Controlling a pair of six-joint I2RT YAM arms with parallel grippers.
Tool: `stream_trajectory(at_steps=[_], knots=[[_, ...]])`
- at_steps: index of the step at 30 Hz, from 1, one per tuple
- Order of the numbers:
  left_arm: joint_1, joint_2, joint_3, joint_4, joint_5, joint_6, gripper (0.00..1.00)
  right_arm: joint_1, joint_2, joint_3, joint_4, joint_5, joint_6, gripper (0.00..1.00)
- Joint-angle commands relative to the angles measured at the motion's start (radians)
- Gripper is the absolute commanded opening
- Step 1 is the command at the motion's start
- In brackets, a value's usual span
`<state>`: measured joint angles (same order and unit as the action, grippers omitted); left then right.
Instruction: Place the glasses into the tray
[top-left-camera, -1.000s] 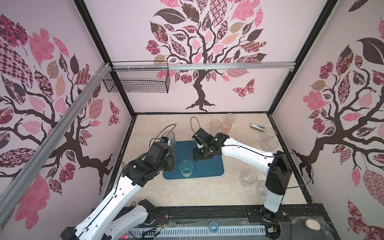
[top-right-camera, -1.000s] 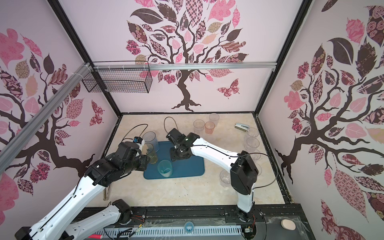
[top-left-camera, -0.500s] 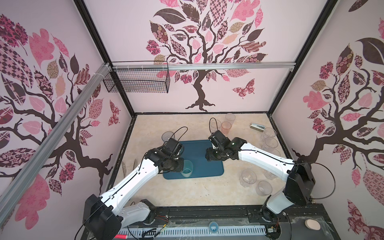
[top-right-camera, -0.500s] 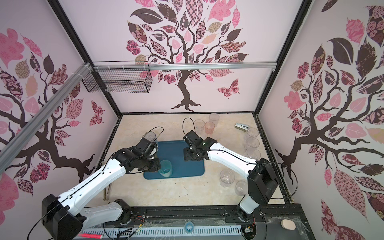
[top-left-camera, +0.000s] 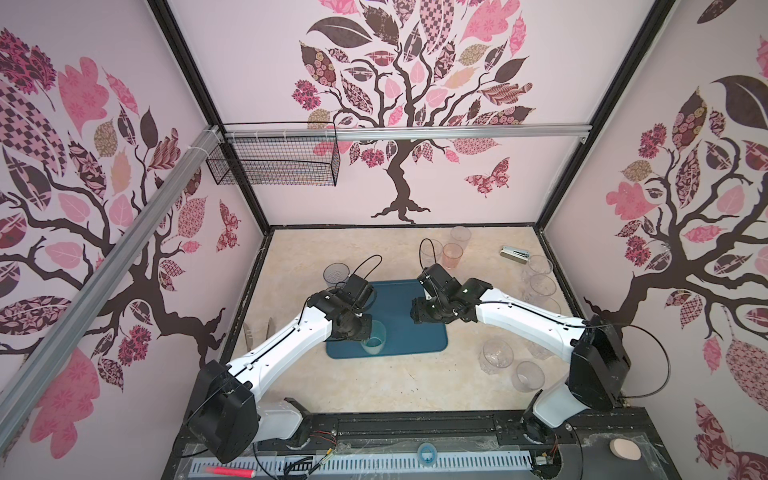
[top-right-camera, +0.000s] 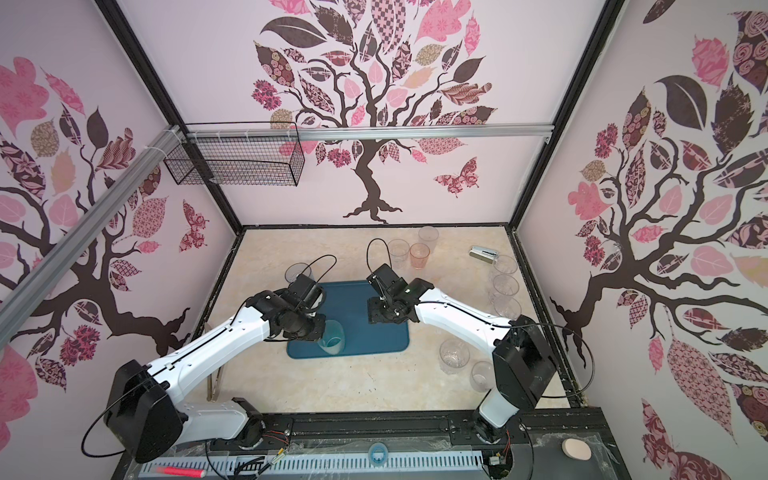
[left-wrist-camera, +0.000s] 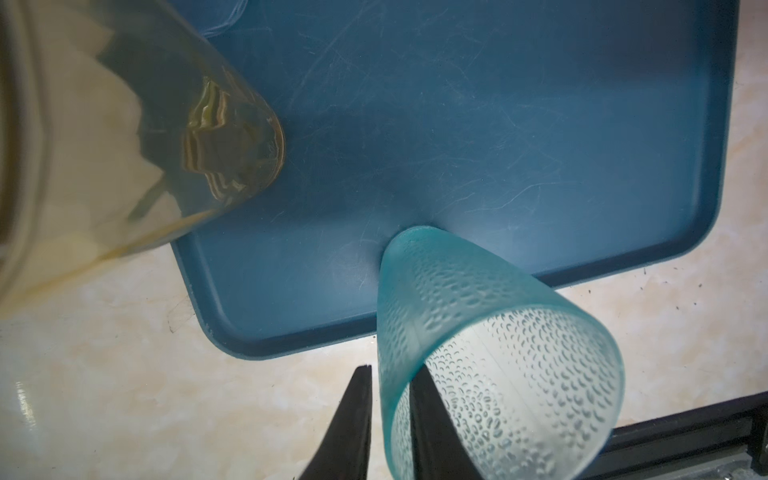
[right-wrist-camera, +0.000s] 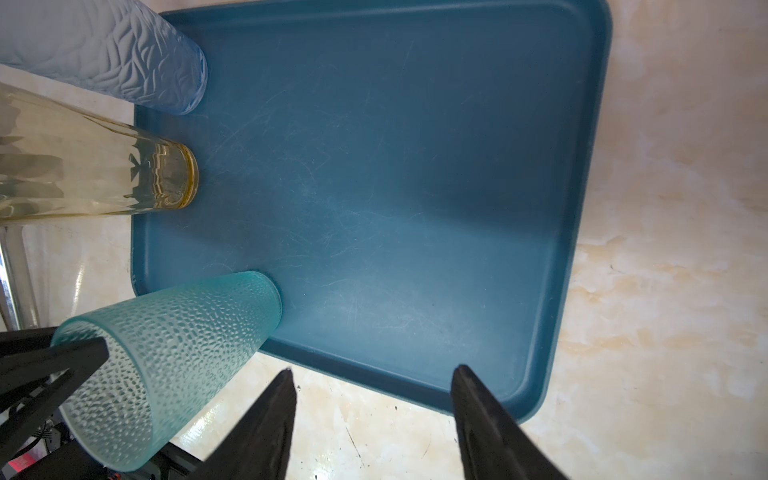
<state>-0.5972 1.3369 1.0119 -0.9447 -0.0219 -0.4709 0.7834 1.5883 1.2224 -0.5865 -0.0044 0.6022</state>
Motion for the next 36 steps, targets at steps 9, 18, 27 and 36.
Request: stream_trajectory(at_steps=[9,18,27,36], knots=[[0.007,-0.034,-0.002,-0.097,-0.147,-0.009,0.00,-0.001,-0.018,-0.008,0.008,0.008,-0.015,0.64],[0.125,-0.045,0.087,-0.219,-0.110,0.027,0.00,-0.001,-0.020,-0.012,0.017,-0.002,-0.031,0.64],[0.171,-0.006,0.117,-0.236,-0.149,0.075,0.00,-0.005,-0.040,-0.030,0.008,0.024,-0.043,0.64],[0.198,0.024,0.135,-0.244,-0.155,0.134,0.00,-0.006,-0.037,-0.027,0.011,0.030,-0.035,0.64]])
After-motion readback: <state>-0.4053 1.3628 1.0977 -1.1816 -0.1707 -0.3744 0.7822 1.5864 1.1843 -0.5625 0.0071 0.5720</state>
